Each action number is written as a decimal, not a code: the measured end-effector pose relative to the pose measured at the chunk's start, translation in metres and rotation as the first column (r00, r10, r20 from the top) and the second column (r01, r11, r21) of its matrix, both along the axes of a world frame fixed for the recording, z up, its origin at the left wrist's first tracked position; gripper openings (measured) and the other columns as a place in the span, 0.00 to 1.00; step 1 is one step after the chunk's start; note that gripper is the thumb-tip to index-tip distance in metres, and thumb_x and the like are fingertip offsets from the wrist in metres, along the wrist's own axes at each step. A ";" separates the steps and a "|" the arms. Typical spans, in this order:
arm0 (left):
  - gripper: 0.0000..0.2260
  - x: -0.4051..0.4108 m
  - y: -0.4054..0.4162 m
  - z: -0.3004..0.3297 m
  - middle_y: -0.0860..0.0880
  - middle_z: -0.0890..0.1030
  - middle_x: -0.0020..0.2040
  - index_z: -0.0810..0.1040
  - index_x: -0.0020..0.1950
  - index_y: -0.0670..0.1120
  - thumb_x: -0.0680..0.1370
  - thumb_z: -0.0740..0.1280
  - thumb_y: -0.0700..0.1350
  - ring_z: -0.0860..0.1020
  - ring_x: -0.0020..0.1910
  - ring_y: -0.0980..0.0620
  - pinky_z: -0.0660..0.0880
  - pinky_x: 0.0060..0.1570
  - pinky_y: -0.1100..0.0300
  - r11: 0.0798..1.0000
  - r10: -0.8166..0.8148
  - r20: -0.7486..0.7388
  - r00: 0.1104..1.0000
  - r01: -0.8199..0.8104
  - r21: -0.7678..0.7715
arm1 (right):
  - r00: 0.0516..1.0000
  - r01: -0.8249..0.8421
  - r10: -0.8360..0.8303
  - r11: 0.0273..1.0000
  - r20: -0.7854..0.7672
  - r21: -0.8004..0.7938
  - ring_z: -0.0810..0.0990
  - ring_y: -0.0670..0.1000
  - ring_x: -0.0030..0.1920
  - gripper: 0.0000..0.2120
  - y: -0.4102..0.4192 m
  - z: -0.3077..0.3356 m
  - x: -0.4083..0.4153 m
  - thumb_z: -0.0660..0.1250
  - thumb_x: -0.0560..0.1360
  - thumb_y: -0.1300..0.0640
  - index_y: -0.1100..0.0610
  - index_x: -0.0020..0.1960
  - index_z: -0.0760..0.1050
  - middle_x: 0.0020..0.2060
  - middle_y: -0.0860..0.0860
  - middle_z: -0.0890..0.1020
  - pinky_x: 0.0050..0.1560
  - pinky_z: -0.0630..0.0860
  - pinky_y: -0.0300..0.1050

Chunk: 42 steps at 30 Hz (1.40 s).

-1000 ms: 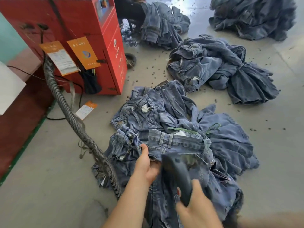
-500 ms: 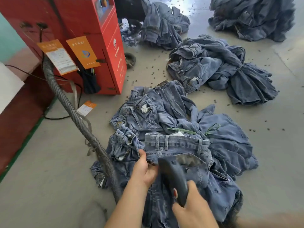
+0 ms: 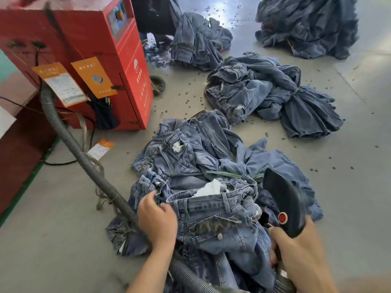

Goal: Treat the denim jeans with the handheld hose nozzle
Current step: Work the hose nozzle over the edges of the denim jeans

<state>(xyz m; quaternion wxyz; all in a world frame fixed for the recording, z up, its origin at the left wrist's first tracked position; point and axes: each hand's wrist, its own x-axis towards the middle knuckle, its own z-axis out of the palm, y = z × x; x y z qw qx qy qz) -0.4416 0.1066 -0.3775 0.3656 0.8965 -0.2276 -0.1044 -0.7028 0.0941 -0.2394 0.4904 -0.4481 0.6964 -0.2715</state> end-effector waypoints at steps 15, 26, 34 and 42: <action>0.26 -0.033 -0.170 -0.023 0.46 0.76 0.37 0.74 0.40 0.44 0.80 0.64 0.66 0.75 0.39 0.46 0.67 0.39 0.53 0.513 -0.626 -0.510 0.590 0.804 0.300 | 0.985 -0.079 0.093 0.992 -0.147 0.098 0.80 0.58 0.33 0.14 -0.048 -0.024 0.001 0.76 0.69 0.68 0.59 0.49 0.75 0.32 0.56 0.80 0.37 0.73 0.49; 0.16 -0.025 -0.131 -0.003 0.65 0.77 0.52 0.79 0.66 0.53 0.83 0.65 0.59 0.74 0.56 0.63 0.69 0.60 0.60 0.800 -0.514 -0.755 0.408 0.544 -0.251 | 0.942 -0.293 0.313 0.943 -0.119 0.158 0.78 0.61 0.25 0.13 -0.046 -0.019 0.011 0.73 0.73 0.63 0.59 0.48 0.68 0.31 0.67 0.78 0.27 0.71 0.44; 0.11 -0.029 -0.110 0.008 0.68 0.81 0.49 0.84 0.57 0.52 0.83 0.65 0.55 0.77 0.49 0.78 0.71 0.45 0.80 0.803 -0.524 -0.793 0.311 0.492 -0.337 | 0.902 -0.382 0.401 0.913 -0.156 0.141 0.76 0.55 0.25 0.10 -0.053 -0.010 0.020 0.68 0.73 0.61 0.55 0.49 0.68 0.30 0.59 0.80 0.32 0.77 0.49; 0.11 -0.023 -0.097 0.023 0.58 0.81 0.62 0.84 0.58 0.51 0.84 0.65 0.53 0.74 0.67 0.61 0.66 0.67 0.64 0.818 -0.519 -0.793 0.318 0.455 -0.353 | 0.882 -0.445 0.461 0.883 -0.098 0.150 0.78 0.57 0.22 0.12 -0.043 0.008 0.018 0.68 0.69 0.57 0.51 0.49 0.68 0.27 0.57 0.79 0.26 0.74 0.46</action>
